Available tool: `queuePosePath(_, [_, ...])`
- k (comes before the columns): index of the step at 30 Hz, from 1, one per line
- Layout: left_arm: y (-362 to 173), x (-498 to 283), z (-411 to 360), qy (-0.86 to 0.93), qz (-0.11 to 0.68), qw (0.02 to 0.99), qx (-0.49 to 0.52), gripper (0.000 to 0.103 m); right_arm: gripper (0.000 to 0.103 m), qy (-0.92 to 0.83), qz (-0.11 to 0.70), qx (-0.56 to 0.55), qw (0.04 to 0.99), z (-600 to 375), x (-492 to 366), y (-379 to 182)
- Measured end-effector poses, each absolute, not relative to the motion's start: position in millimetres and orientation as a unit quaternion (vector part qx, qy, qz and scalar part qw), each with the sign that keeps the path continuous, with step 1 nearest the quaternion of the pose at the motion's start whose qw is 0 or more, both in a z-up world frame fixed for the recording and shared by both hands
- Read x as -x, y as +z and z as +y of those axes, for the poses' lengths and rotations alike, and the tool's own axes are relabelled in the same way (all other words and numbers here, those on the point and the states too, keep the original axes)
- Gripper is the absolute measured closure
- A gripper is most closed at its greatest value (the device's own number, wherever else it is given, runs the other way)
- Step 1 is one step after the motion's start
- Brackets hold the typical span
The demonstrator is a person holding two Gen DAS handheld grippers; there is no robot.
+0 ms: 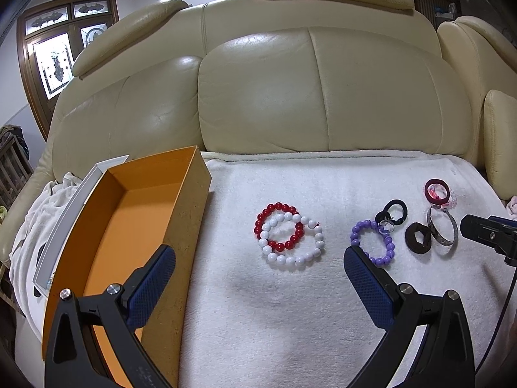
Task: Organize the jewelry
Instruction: 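Move both grippers over the towel toward the bracelets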
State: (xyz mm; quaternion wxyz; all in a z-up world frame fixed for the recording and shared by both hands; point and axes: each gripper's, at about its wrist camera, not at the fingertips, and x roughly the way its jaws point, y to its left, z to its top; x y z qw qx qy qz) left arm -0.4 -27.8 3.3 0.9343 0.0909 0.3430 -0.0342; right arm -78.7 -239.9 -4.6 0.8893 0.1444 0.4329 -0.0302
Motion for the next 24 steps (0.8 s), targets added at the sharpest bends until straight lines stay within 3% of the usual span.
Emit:
queuePosePath(19, [-26, -26, -19, -0.021, 0.410, 0.908, -0.080, 0.000, 0.012, -0.045, 0.460, -0.129, 0.877, -250, 41, -48])
queuePosePath(22, [-27, -28, -24, -0.038, 0.415, 0.906, -0.074, 0.000, 0.025, -0.050, 0.458, -0.125, 0.879, -251, 38, -50])
queuePosePath(24, [-27, -29, -29, -0.051, 0.419, 0.904, -0.072, 0.000, 0.039, -0.054, 0.456, -0.124, 0.880, -254, 41, -50])
